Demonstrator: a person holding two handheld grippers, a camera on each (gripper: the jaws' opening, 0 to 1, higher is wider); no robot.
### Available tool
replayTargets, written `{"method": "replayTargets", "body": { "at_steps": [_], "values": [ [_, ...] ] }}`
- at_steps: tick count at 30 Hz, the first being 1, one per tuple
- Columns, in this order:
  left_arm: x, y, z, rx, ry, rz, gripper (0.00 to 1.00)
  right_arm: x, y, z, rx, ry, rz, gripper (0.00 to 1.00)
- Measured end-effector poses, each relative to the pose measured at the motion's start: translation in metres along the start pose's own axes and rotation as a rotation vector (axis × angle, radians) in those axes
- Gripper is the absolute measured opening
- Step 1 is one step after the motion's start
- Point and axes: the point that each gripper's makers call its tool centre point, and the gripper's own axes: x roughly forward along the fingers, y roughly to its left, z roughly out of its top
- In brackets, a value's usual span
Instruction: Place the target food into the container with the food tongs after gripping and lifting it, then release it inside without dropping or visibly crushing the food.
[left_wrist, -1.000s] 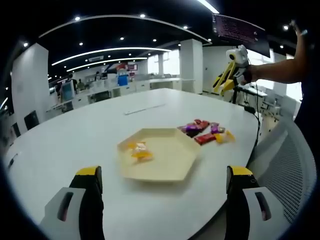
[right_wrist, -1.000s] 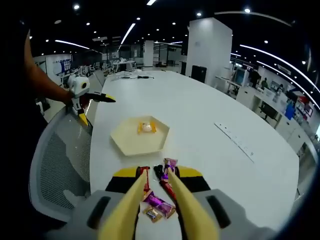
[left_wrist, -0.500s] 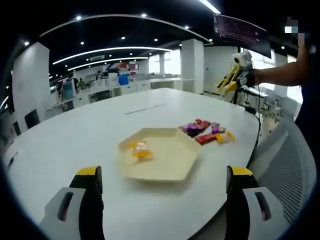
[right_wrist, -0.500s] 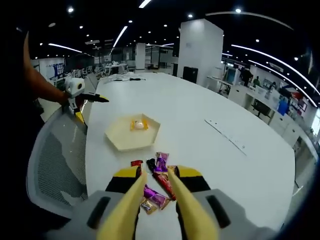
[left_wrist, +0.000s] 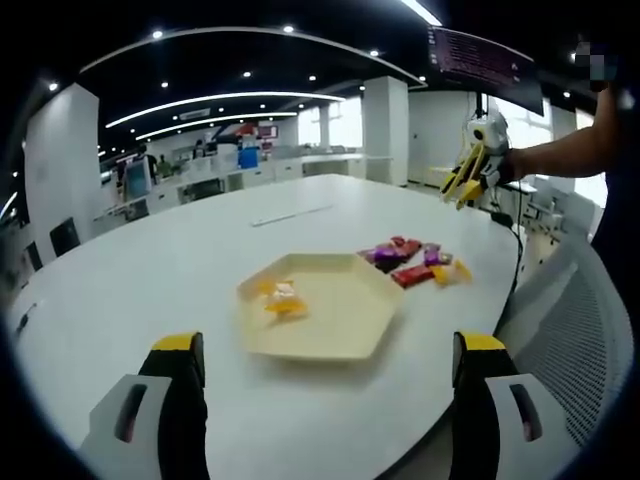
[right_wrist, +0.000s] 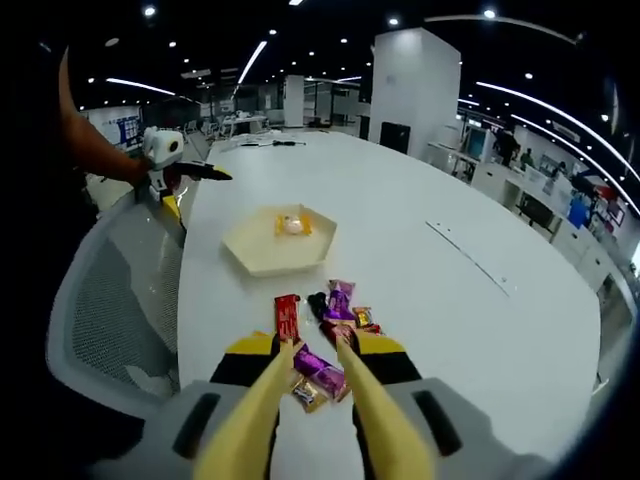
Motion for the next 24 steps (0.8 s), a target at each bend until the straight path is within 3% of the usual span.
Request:
{"method": "replayTargets", "body": {
  "at_steps": [12, 24],
  "values": [
    [0.000, 0.002, -0.003, 0.005, 0.018, 0.015, 0.98, 0.033, 0.009, -0.056, -0.011, 0.106, 0.066, 0.26],
    [0.002, 0.001, -0.009, 0.005, 0.047, 0.015, 0.98, 0.055, 0.009, -0.079, -0.023, 0.155, 0.096, 0.27]
  ]
}}
